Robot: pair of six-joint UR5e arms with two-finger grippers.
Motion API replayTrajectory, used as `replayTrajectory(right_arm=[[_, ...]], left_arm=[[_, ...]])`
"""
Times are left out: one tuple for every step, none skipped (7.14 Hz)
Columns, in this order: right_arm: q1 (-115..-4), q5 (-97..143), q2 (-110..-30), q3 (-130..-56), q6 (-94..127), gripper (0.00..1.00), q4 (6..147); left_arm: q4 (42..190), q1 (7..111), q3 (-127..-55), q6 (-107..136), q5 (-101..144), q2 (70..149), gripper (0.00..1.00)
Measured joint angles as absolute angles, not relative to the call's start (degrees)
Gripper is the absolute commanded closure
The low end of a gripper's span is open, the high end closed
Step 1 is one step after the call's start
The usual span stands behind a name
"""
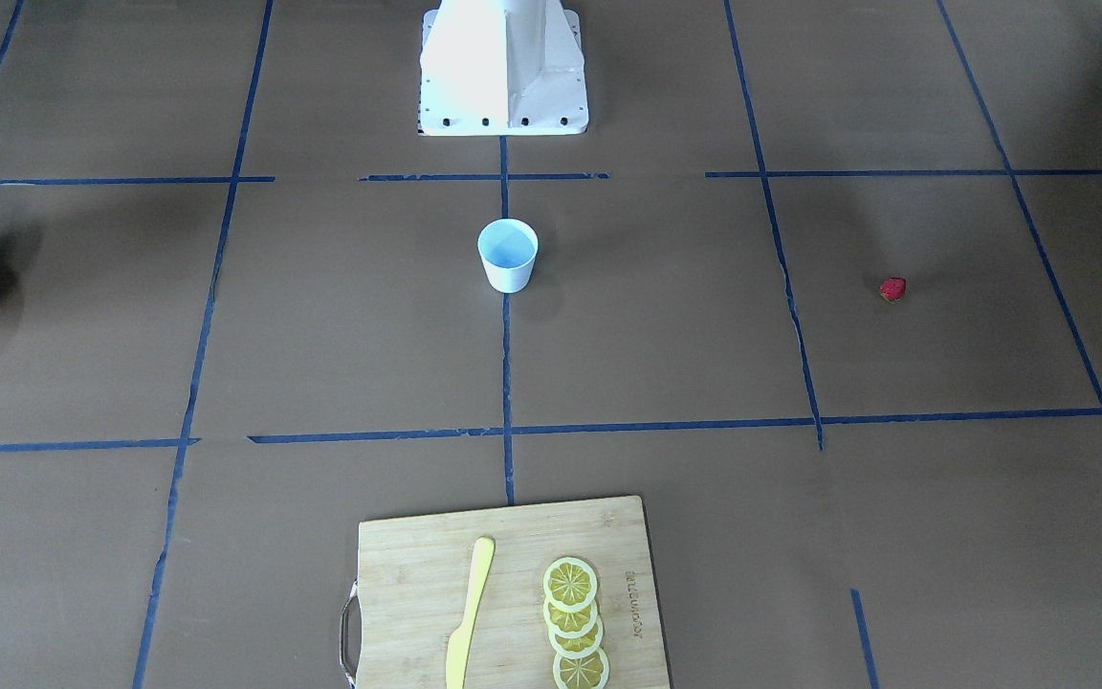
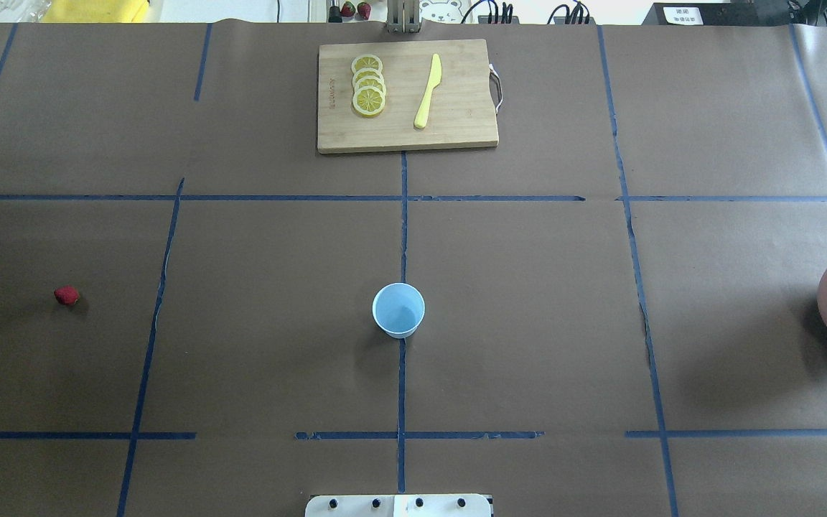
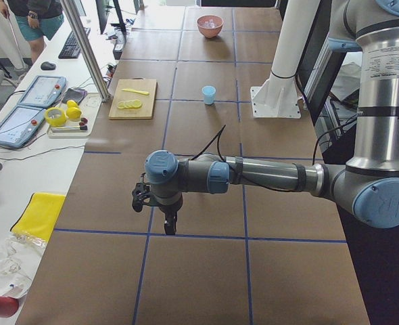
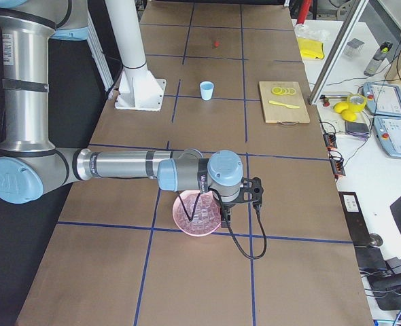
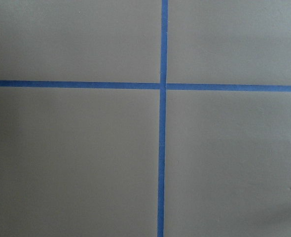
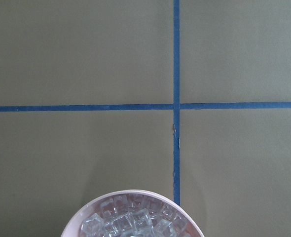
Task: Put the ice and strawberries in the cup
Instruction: 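Grasp an ice cube from the pink bowl with the right gripper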
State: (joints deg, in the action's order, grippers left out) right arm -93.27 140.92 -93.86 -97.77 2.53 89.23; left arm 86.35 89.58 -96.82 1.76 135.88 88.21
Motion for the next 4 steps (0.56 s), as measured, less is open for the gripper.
replayTrajectory(right_arm=[[-93.11, 140.9, -93.8, -97.66, 3.06, 0.0, 88.91], [-92.45, 140.83, -94.03, -97.76, 3.11, 0.0, 87.41], [-90.44, 140.18, -94.83, -98.51, 3.11, 0.0, 84.59], [-87.57, 138.04, -96.11, -100.39, 3.16, 0.01, 82.35]], left_arm=[[86.45, 89.58, -96.92, 1.78, 135.88, 88.21, 0.0], [86.55, 89.58, -97.01, 1.81, 135.88, 88.18, 0.0], [86.61, 89.61, -97.07, 1.83, 135.88, 88.13, 0.0], [86.65, 89.64, -97.1, 1.84, 135.88, 88.1, 0.0]])
